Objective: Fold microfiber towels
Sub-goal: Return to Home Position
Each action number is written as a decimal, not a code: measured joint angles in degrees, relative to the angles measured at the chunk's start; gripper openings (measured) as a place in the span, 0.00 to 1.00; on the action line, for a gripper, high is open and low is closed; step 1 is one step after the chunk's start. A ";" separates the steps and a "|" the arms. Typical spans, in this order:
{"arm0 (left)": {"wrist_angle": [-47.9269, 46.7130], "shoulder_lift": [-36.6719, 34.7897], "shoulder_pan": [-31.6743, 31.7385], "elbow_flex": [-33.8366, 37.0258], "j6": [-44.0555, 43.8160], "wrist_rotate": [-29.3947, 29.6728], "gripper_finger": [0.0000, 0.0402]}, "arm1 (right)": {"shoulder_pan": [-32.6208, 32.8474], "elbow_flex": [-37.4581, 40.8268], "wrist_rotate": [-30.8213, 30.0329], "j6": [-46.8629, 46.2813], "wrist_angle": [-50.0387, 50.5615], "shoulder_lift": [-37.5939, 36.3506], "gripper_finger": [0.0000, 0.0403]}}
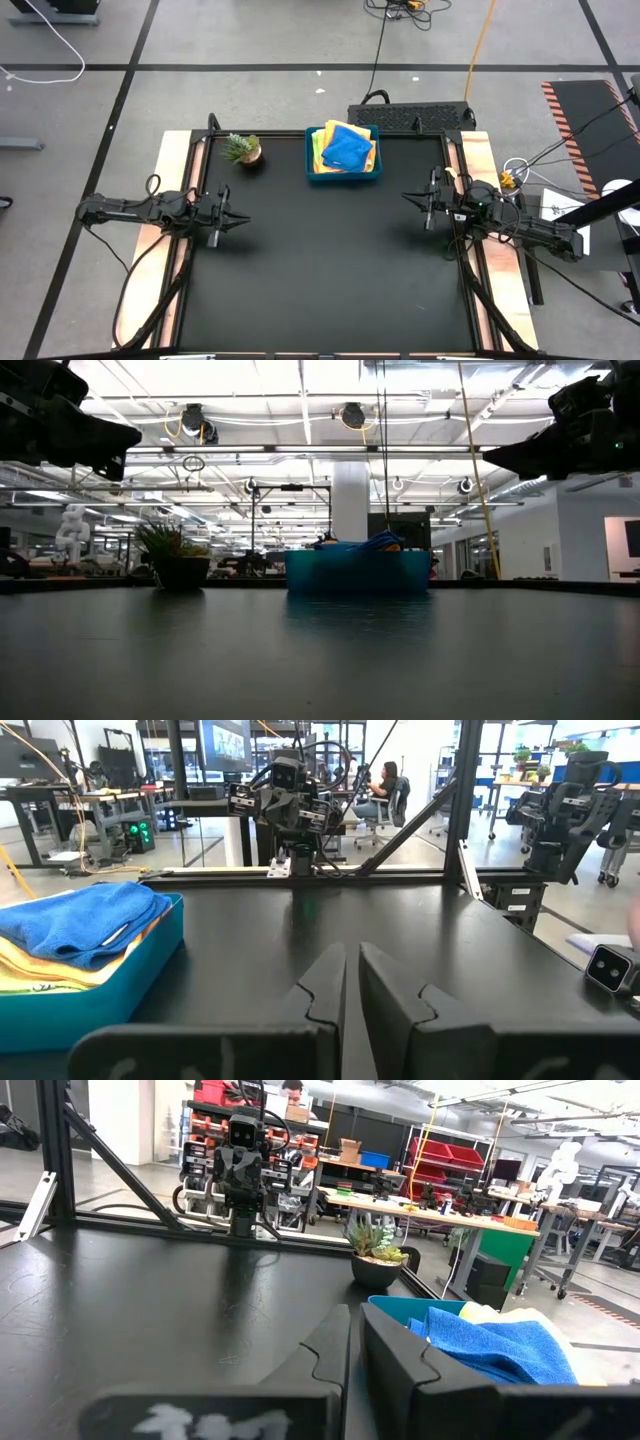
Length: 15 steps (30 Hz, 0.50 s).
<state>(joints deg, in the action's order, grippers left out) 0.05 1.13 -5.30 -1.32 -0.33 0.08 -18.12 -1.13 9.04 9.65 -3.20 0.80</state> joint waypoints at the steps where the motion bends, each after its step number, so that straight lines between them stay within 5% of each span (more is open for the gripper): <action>1: 0.00 0.00 0.00 0.00 0.03 0.00 0.09 | 0.02 0.00 0.00 0.01 0.00 0.00 0.04; 15: -0.02 0.00 0.02 -0.02 -0.02 0.00 0.09 | -0.01 0.00 0.00 0.02 0.00 0.00 0.04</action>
<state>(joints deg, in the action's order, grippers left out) 0.04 1.13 -5.29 -1.34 -0.35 0.08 -18.13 -1.13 9.04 9.67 -3.20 0.80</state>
